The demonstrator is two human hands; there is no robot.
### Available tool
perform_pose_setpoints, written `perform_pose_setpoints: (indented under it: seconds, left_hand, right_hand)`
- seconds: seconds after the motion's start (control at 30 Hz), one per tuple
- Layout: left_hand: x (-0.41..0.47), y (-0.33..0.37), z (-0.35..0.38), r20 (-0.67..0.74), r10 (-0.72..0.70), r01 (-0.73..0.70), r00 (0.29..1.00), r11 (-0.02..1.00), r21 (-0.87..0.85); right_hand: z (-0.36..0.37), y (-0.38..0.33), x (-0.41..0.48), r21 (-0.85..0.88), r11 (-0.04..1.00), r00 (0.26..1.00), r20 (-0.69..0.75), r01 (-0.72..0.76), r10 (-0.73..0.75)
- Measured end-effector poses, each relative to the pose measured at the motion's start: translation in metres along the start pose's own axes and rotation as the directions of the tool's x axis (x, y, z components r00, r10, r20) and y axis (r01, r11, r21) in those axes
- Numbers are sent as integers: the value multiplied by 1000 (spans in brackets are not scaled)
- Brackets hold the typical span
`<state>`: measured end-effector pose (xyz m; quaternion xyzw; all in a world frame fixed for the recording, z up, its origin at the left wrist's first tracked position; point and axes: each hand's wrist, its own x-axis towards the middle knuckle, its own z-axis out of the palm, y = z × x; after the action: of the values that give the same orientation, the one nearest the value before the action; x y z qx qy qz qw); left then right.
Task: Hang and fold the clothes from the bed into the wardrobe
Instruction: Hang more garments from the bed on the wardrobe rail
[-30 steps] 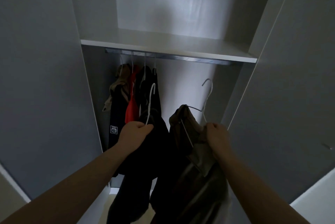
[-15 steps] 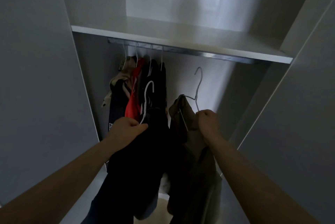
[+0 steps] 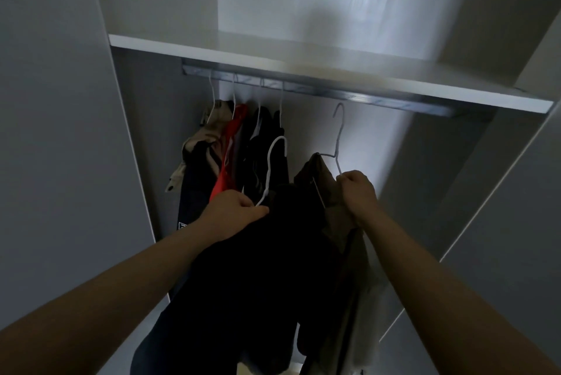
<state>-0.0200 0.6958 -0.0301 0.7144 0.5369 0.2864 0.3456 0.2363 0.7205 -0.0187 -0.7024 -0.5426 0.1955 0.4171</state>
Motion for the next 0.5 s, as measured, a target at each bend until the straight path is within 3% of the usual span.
perform_pose_setpoints:
  seconds: [0.5]
  left_hand:
    - [77, -37, 28, -175, -86, 95, 981, 994, 46]
  right_hand:
    - [41, 11, 135, 94, 984, 987, 41, 149, -153]
